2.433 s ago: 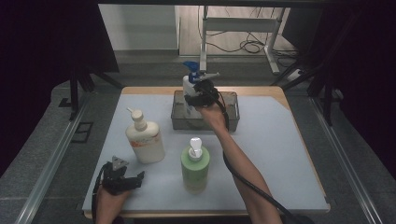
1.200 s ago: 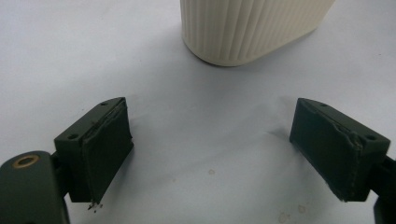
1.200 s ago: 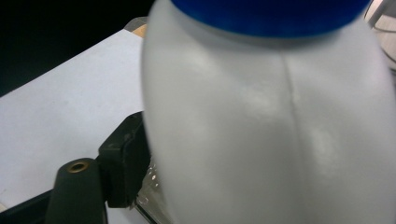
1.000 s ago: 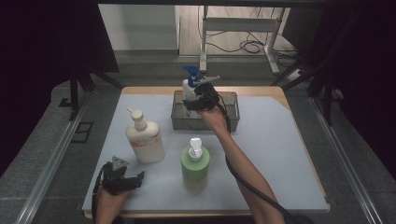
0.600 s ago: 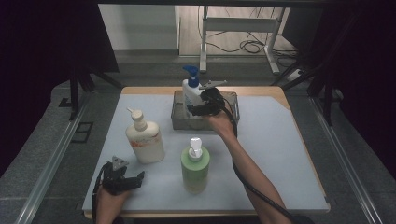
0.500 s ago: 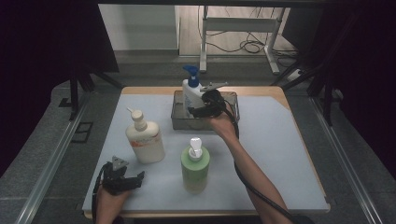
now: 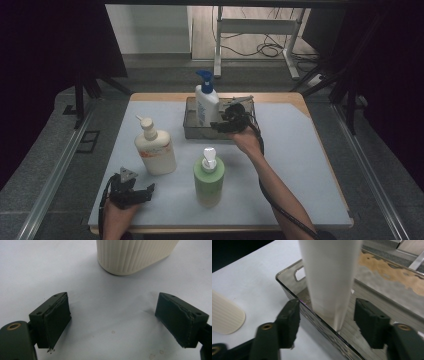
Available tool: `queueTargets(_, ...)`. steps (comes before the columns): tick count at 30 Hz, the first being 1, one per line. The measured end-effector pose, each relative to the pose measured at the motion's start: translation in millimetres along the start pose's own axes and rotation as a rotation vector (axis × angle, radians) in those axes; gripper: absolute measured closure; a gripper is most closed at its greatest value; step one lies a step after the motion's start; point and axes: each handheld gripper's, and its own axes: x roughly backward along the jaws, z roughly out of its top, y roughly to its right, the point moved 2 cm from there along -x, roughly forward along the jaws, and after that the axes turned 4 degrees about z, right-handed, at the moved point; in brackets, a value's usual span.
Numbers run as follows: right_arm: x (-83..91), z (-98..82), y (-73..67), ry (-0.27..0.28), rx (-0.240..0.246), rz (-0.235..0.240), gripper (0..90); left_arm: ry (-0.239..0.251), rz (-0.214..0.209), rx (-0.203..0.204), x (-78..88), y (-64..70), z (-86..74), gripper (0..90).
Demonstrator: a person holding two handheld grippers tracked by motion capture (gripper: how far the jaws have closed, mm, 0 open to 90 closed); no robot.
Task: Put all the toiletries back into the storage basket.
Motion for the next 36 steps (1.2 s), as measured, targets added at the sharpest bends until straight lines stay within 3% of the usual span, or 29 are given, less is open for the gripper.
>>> queueTargets(3,5.4,-1.2,6.6,0.008,-0.036,0.005,52.9,0.0,0.0,0.0,0.0,0.0,0.0,12.2)
queueTargets(7,8.3,-0.7,13.4,0.006,-0.061,-0.025,65.1,0.0,0.0,0.0,0.0,0.0,0.0,12.2)
queueTargets(17,-6.1,2.3,19.5,-0.02,-0.079,-0.057,88.6,0.0,0.0,0.0,0.0,0.0,0.0,12.2)
queueTargets(26,-24.9,3.9,22.8,-0.081,-0.084,-0.097,89.8,0.0,0.0,0.0,0.0,0.1,0.0,12.2)
queueTargets(36,-39.3,2.1,26.8,-0.132,-0.103,-0.108,90.0,0.0,0.0,0.0,-0.1,0.1,0.0,12.2)
